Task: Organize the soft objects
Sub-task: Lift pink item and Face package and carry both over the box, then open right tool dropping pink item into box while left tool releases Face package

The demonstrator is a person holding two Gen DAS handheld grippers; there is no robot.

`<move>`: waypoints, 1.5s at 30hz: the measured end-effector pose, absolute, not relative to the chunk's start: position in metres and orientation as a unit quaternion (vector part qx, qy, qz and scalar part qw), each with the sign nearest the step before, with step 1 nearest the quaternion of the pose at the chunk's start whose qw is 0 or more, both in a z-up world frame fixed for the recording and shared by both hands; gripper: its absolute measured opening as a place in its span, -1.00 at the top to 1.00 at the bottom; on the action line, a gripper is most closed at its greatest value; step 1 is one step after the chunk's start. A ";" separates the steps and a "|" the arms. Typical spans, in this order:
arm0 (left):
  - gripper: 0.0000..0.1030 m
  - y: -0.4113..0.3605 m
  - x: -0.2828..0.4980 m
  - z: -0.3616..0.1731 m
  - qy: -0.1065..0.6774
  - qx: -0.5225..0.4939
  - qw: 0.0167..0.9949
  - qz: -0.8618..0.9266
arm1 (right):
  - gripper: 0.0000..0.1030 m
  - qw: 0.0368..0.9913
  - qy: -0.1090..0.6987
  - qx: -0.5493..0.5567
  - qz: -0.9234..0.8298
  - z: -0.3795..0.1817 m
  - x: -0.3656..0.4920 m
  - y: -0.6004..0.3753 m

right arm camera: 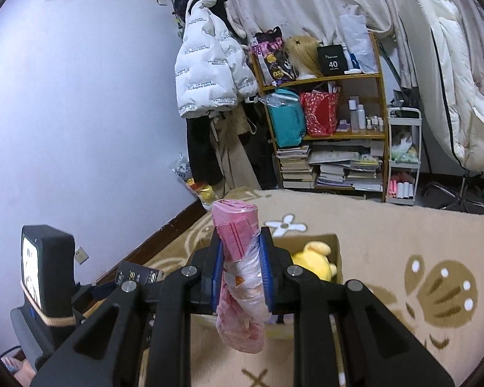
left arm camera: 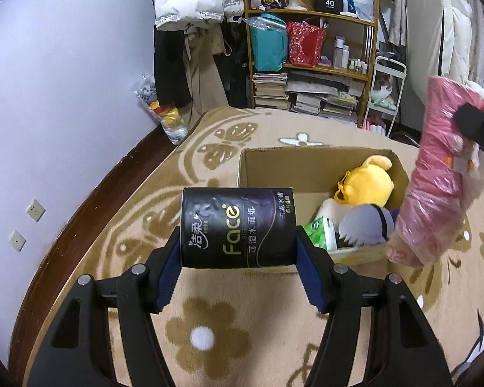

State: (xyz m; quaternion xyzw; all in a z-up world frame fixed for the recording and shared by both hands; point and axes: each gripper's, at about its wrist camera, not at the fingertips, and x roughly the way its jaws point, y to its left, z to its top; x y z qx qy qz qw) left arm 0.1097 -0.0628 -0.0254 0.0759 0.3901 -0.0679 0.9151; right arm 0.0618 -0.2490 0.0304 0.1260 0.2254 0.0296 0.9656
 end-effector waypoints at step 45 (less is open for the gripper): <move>-0.85 -0.086 0.153 -0.029 0.376 0.095 0.919 -0.069 | -0.96 0.926 0.314 0.209 0.016 -0.034 0.108 -0.299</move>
